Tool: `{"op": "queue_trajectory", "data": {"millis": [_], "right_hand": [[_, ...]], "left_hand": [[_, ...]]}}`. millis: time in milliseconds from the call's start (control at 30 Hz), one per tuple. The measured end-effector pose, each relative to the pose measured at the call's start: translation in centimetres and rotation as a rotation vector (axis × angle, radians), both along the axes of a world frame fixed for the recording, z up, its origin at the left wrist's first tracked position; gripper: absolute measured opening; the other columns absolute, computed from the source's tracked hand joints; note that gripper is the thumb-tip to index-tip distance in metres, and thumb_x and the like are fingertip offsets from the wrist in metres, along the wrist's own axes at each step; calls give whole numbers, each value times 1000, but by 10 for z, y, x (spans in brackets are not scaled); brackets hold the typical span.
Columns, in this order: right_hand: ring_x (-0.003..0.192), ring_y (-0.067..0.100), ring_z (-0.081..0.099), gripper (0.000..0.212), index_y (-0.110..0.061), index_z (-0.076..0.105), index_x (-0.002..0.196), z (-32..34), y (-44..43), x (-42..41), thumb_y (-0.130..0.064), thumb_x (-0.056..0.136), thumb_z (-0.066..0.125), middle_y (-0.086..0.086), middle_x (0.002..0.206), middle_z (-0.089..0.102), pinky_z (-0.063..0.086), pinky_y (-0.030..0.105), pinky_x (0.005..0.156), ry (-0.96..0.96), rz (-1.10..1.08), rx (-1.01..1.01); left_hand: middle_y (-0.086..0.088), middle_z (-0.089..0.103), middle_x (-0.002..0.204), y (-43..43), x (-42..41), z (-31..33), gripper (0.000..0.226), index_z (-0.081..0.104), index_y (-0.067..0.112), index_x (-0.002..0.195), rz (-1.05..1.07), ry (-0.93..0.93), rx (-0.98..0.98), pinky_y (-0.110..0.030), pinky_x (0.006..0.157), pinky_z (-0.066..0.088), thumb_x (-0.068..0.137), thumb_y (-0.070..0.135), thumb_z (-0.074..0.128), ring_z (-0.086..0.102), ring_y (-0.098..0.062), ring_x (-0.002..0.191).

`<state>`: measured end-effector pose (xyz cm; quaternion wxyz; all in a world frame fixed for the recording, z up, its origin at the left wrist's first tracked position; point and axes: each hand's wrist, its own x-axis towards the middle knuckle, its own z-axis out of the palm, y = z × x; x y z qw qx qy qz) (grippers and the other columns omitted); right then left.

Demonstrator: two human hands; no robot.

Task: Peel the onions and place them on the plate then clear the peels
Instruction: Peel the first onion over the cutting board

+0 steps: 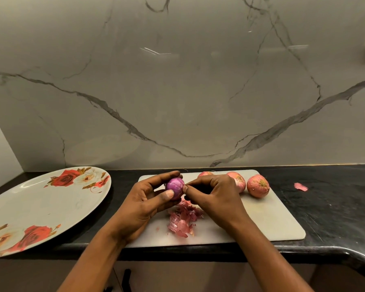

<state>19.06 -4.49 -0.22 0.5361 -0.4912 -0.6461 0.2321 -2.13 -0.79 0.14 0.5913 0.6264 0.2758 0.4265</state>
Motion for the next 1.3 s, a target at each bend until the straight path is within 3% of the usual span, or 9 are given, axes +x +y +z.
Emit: {"op": "queue_trajectory", "data": {"millis": [200, 400, 567, 667, 767, 867, 1067, 1300], "right_hand": [[69, 14, 77, 6, -17, 84, 87, 0, 1, -1, -17, 90, 79, -4, 74, 78, 66, 45, 69, -46, -22, -23], [69, 14, 77, 14, -19, 80, 81, 0, 3, -2, -14, 92, 73, -2, 73, 77, 65, 46, 70, -35, -71, -12], [69, 15, 78, 10, -19, 78, 84, 0, 3, 1, -11, 91, 77, -2, 74, 78, 66, 46, 72, 71, -79, -6], [72, 15, 79, 11, -17, 80, 88, -1, 3, 1, -6, 88, 80, -2, 78, 79, 66, 39, 73, 76, -52, -5], [79, 13, 80, 18, -13, 83, 98, -3, 3, 2, 1, 90, 73, -2, 88, 81, 67, 35, 76, 79, -34, -7], [88, 10, 79, 21, -15, 84, 105, -5, 5, 2, -5, 93, 71, -3, 95, 82, 67, 37, 81, 39, -32, 6], [91, 0, 76, 18, -19, 84, 108, -2, -1, 0, -17, 90, 83, -11, 99, 81, 62, 20, 81, -11, -20, 99], [90, 1, 76, 13, -19, 84, 106, -3, 2, 2, -17, 94, 80, -11, 95, 81, 63, 25, 82, -81, -36, 136]], "left_hand": [[-3, 69, 139, -2, 0, 0, 55, 63, 13, 142, 10, 39, 47, -41, 100, 60, 88, 3, 71, 68, -27, 127], [-11, 65, 144, 0, 0, 0, 51, 59, 10, 145, -18, -12, -13, -49, 104, 57, 96, 0, 62, 66, -35, 129], [-15, 63, 146, 3, -1, -2, 50, 58, 10, 147, -46, -49, -31, -51, 106, 56, 98, 10, 63, 65, -41, 128], [-16, 60, 148, 7, 0, -4, 52, 61, 12, 146, -42, -81, -74, -52, 107, 55, 94, 14, 62, 64, -43, 129], [-18, 60, 147, 10, -1, -5, 48, 64, 15, 143, -49, -119, -122, -50, 106, 56, 95, 16, 58, 61, -45, 130], [-18, 61, 145, 10, -1, -5, 47, 66, 16, 141, -69, -127, -145, -50, 105, 56, 96, 16, 55, 61, -46, 131], [-13, 63, 144, 6, 1, -2, 42, 67, 18, 139, -24, -89, -118, -46, 102, 59, 98, 18, 64, 65, -37, 129], [-7, 69, 133, -1, 3, 2, 46, 65, 15, 137, 14, -35, -66, -36, 93, 62, 91, 10, 66, 71, -33, 120]]}}
